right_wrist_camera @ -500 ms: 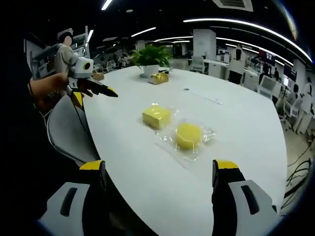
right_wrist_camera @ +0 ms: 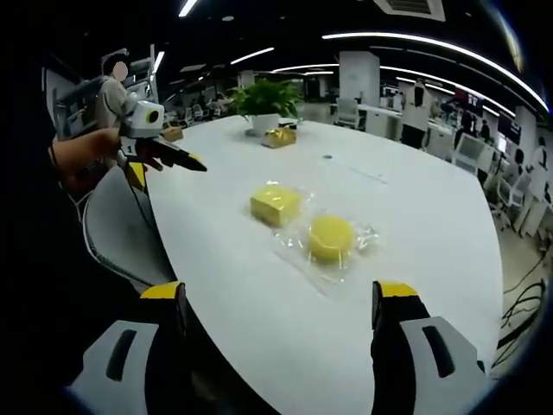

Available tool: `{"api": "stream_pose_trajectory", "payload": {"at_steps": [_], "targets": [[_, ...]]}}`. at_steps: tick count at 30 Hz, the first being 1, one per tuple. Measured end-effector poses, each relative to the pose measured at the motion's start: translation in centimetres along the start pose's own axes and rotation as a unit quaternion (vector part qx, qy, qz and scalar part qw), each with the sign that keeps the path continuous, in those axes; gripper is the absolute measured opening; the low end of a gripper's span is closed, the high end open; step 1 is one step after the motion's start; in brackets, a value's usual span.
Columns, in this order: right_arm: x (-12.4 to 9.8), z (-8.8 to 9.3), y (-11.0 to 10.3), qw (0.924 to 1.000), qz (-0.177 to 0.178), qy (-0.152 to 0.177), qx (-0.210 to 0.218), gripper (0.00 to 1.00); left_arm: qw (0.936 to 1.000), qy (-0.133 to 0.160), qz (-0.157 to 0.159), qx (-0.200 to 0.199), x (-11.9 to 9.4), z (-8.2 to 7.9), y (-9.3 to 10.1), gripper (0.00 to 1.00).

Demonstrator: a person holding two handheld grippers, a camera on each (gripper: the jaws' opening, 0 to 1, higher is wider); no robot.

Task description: Compare the silicone blocks by pressing each to a similar depth, holding the contact briefly, and releasing to observe deformation and rebound differences across the visible hardness samples.

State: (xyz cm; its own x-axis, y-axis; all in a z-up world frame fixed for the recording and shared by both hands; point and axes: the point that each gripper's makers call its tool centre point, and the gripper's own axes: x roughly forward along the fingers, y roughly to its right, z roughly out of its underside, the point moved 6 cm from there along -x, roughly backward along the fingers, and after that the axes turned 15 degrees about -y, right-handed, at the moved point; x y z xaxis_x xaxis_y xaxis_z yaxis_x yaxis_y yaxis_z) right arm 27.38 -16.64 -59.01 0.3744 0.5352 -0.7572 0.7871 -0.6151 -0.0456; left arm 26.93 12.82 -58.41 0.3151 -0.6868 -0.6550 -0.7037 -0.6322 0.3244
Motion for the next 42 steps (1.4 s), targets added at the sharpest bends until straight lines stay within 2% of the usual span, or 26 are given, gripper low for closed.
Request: {"api": "stream_pose_trajectory", "payload": {"at_steps": [8,13,23,26,34,37,39,42], "targets": [[0.1,-0.1,-0.3,1.0,-0.002,-0.005,-0.007,0.82,1.0,-0.002,0.003,0.003,0.0,-0.1,0.1,0.99],[-0.4,-0.9,-0.6,0.9996,-0.017,0.024,-0.003,0.84,0.9999,0.003,0.009,0.002,0.0,-0.4,0.4,0.99],[-0.4,-0.7,-0.2,0.9998,-0.008,0.02,-0.001,0.88,0.9999,0.001,0.009,0.006,0.0,-0.4,0.4,0.99],[-0.6,-0.8,0.3,0.9995,0.009,0.029,0.005,0.95,1.0,0.001,0.007,0.003,-0.1,-0.3,0.3,0.99],[-1.1,-0.4,1.1,0.9986,0.012,0.041,0.033,0.96,1.0,0.002,-0.001,-0.005,-0.4,0.1,-0.1,0.99],[-1.2,-0.6,1.2,0.9968,0.006,0.062,0.049,0.96,1.0,0.002,-0.002,-0.007,-0.4,0.2,-0.2,0.99],[-1.2,-0.6,1.2,0.9967,0.005,0.063,0.05,0.96,1.0,0.003,-0.002,-0.006,-0.4,0.1,-0.3,0.99],[-0.9,-0.2,1.3,0.998,0.012,0.046,0.041,0.96,1.0,0.004,-0.005,-0.007,-0.5,0.1,-0.5,0.99]]}}
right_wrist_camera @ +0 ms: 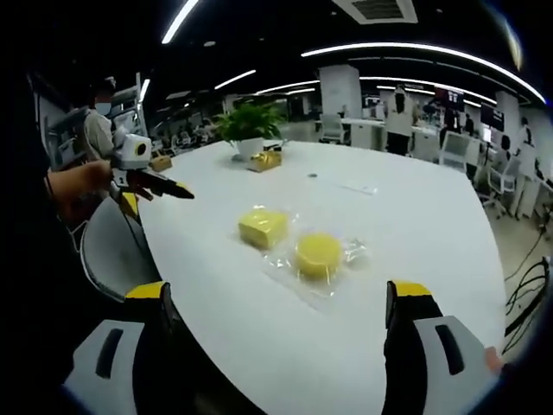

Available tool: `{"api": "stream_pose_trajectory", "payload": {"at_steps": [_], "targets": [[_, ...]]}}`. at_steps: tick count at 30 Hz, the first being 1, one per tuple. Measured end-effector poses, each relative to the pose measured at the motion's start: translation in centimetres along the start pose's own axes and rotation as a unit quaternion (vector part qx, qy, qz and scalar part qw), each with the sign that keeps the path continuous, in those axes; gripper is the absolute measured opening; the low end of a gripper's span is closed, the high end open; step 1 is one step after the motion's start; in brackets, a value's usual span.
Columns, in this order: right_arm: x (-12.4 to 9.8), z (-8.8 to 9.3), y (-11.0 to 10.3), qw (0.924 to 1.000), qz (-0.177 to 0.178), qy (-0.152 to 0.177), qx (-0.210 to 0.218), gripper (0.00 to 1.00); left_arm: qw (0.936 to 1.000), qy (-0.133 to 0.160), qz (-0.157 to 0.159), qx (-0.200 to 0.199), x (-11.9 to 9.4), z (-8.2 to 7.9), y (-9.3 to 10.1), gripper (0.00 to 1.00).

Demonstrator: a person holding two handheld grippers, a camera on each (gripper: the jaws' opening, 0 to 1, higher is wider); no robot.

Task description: Compare the silicone blocks by pressing each to a similar depth, holding the contact briefly, and releasing to observe deformation and rebound differences across the visible hardness samples.

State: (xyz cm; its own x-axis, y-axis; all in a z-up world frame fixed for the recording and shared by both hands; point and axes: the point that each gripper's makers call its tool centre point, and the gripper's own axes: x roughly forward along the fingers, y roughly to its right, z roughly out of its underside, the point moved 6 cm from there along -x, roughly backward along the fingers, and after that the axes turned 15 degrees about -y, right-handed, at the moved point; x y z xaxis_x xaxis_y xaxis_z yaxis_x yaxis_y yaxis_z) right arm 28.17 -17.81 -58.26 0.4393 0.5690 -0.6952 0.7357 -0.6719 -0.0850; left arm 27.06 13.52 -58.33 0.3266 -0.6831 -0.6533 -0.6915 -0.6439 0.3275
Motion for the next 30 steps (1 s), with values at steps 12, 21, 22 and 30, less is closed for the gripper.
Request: {"api": "stream_pose_trajectory", "payload": {"at_steps": [12,21,22,30], "targets": [[0.6,0.5,-0.7,0.9998,-0.015,-0.014,0.001,0.96,0.9975,-0.017,-0.02,-0.066,0.2,-0.5,-3.7,0.99],[0.4,1.0,-0.5,0.9997,-0.016,-0.02,0.005,0.91,0.9911,0.009,-0.005,-0.133,1.1,-3.8,-7.5,0.95],[0.4,1.1,-0.4,0.9997,-0.013,-0.02,0.006,0.91,0.9873,0.009,0.0,-0.159,1.3,-4.0,-7.7,0.94],[0.2,1.4,0.1,0.9997,0.001,-0.017,0.018,0.89,0.9731,0.019,0.018,-0.229,3.0,-5.4,-10.9,0.9]]}}
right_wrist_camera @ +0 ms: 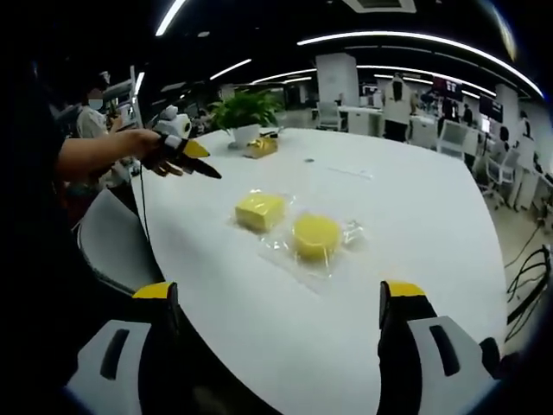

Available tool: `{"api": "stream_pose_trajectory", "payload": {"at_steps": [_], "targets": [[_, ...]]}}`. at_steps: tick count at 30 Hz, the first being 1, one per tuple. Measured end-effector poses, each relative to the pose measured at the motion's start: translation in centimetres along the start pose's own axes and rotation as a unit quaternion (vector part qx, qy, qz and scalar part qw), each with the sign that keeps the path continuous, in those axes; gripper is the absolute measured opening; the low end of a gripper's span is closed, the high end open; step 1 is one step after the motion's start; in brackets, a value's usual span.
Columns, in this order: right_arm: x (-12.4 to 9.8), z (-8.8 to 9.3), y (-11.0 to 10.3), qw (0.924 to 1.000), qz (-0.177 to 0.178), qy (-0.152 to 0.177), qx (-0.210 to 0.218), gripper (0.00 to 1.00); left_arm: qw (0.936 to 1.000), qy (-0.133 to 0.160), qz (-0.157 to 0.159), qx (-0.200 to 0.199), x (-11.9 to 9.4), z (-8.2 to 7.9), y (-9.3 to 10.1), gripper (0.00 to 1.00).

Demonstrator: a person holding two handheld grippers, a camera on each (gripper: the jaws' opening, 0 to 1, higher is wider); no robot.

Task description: Compare the silicone blocks by pressing each to a similar depth, holding the contact briefly, and releasing to observe deformation and rebound differences across the visible hardness samples.

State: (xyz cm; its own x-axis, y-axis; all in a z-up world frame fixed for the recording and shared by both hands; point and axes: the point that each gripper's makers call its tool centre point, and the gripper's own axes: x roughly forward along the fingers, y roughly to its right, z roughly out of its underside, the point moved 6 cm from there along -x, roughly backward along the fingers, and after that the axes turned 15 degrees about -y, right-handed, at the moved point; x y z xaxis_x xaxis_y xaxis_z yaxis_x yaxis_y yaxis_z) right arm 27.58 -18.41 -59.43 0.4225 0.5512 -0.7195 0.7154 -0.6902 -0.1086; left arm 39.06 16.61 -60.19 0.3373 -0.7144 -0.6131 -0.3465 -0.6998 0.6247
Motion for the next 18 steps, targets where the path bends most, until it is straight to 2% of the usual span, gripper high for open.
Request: {"api": "stream_pose_trajectory", "payload": {"at_steps": [4,7,12,18], "targets": [[-0.1,0.4,-0.2,1.0,-0.001,-0.004,0.0,0.87,0.9998,0.001,-0.006,-0.019,1.1,-0.9,-1.5,0.84],[-0.2,0.7,-0.3,1.0,0.001,-0.008,0.002,0.86,0.9996,-0.003,-0.009,-0.027,1.9,-1.4,-2.4,0.83],[-0.5,0.9,-0.2,0.9999,0.006,-0.011,0.005,0.85,0.9974,-0.007,-0.006,-0.071,3.5,-1.9,-4.1,0.79],[-1.0,1.1,0.1,0.9997,0.015,-0.014,0.009,0.83,0.9948,-0.012,-0.009,-0.101,4.9,-2.3,-5.8,0.72]]}}
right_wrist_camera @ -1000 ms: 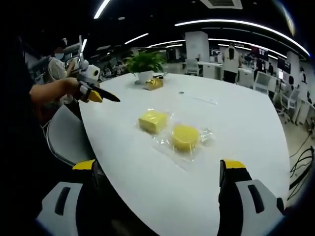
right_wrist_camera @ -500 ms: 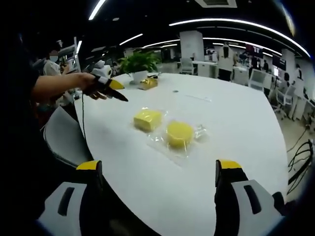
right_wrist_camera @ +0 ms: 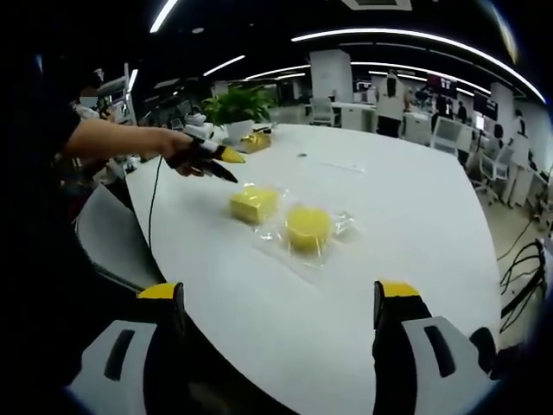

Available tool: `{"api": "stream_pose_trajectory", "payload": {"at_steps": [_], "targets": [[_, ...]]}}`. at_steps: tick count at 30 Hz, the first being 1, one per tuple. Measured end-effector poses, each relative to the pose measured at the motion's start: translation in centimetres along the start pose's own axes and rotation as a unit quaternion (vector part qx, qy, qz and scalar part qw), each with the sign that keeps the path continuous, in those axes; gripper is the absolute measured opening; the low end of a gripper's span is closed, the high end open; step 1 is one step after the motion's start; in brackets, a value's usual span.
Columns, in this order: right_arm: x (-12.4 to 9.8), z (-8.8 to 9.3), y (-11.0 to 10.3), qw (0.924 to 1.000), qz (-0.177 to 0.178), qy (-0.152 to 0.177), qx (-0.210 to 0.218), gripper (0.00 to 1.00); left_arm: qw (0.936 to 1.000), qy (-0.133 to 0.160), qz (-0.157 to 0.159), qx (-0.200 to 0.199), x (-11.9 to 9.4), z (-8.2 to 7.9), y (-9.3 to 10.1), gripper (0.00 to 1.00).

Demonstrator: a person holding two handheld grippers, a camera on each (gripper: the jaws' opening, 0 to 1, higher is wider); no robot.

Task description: Compare the silicone blocks by pressing each to a similar depth, holding the contact briefly, and releasing to observe deformation and rebound differences across the visible hardness samples.

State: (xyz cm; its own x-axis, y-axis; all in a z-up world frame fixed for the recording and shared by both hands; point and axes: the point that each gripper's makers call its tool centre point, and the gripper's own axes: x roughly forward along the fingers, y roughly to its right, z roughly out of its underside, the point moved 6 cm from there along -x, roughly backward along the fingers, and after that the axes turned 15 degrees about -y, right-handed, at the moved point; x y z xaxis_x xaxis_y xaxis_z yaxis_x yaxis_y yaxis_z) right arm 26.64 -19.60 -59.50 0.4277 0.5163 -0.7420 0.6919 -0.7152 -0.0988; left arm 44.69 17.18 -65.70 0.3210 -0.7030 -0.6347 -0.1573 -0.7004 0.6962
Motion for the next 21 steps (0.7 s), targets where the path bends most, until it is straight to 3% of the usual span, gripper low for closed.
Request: {"api": "stream_pose_trajectory", "payload": {"at_steps": [6,7,8,12,21], "targets": [[-0.5,0.0,0.5,0.9999,0.01,-0.001,0.005,0.83,0.9989,-0.002,0.015,-0.044,1.2,-0.3,-1.4,0.61],[-0.7,0.1,0.5,0.9999,0.014,-0.003,0.006,0.82,0.996,0.004,0.023,-0.086,1.4,-0.2,-1.7,0.59],[-0.9,0.0,0.6,0.9998,0.019,-0.002,0.005,0.81,0.9943,0.009,0.027,-0.103,1.5,-0.2,-2.0,0.58],[-1.8,-0.1,0.9,0.9993,0.031,0.017,0.013,0.78,0.995,0.014,0.035,-0.093,1.9,-0.2,-2.5,0.5],[-1.6,0.0,1.1,0.9994,0.03,0.001,0.018,0.75,0.9945,-0.006,0.067,-0.08,2.8,0.3,-1.9,0.37]]}}
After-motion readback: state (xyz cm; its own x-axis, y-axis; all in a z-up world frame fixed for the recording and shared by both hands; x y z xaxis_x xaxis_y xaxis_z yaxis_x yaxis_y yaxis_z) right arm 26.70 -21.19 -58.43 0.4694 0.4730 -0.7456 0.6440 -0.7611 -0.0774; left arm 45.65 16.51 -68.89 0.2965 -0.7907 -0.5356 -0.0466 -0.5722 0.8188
